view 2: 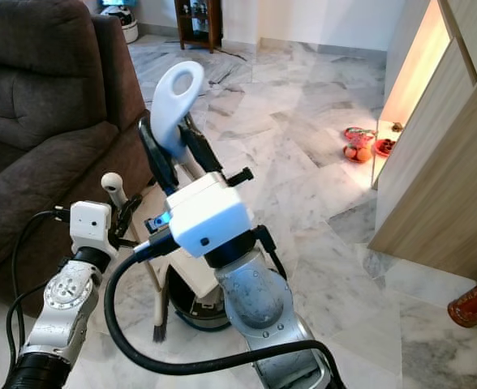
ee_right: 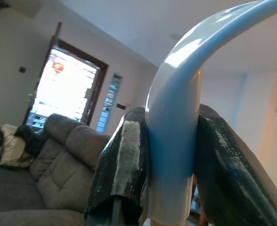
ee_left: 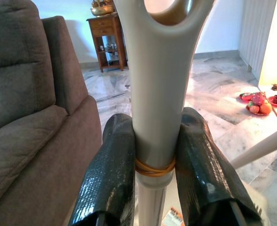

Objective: Sweep floor

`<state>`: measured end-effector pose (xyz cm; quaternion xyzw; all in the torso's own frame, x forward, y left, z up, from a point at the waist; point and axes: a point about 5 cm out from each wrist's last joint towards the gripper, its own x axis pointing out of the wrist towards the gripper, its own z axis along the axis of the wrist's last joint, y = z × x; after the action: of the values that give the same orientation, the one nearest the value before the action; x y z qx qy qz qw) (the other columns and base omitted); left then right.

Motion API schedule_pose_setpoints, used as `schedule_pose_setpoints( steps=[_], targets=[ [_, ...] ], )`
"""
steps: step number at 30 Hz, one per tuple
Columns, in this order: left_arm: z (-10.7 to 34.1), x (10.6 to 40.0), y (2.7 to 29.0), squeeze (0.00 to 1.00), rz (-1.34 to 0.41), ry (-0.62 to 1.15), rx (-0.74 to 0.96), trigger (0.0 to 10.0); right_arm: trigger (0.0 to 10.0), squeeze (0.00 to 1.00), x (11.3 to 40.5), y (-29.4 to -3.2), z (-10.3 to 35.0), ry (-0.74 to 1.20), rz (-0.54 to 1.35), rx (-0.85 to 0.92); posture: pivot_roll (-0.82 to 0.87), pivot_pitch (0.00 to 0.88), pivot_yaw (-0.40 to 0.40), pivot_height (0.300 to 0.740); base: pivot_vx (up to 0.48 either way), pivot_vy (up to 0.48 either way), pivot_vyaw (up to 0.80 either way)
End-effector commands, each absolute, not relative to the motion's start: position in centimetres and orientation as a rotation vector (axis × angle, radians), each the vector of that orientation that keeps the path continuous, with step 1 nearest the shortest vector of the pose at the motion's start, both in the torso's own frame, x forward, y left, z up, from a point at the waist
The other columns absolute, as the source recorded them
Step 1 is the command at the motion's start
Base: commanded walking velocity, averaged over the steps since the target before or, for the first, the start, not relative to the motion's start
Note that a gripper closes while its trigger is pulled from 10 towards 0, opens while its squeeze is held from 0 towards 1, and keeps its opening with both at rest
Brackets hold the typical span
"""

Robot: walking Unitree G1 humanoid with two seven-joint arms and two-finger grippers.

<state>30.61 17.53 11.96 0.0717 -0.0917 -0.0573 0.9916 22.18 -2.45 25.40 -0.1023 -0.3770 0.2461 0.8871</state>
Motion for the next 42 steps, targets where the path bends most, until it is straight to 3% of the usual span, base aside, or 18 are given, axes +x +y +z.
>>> schedule_pose_setpoints(
  steps=[1, 33, 38, 42],
  targets=[
    [13.1, 30.7, 17.6, 0.00, -0.119, -0.239, 0.164, 10.0, 10.0, 0.00, 20.9, -2.1, 26.9, -0.912, 0.536, -0.228, 0.00, 0.102, 0.028, 0.740, 0.000, 0.000, 0.00],
    [12.9, 30.8, 17.2, 0.00, -0.129, -0.236, 0.156, 10.0, 10.0, 0.00, 20.4, -1.3, 25.8, -0.927, 0.574, -0.334, -0.01, 0.108, 0.022, 0.740, 0.000, 0.000, 0.00],
    [12.9, 30.8, 17.2, 0.00, -0.128, -0.236, 0.154, 10.0, 10.0, 0.00, 21.6, -2.1, 25.7, -0.892, 0.487, -0.349, -0.01, 0.106, 0.022, 0.740, 0.000, 0.000, 0.00],
    [12.9, 30.8, 17.2, 0.00, -0.130, -0.236, 0.152, 10.0, 10.0, 0.00, 24.5, -5.0, 25.5, -0.818, 0.298, -0.396, -0.01, 0.104, 0.022, 0.740, 0.000, 0.000, 0.00]
  ],
)
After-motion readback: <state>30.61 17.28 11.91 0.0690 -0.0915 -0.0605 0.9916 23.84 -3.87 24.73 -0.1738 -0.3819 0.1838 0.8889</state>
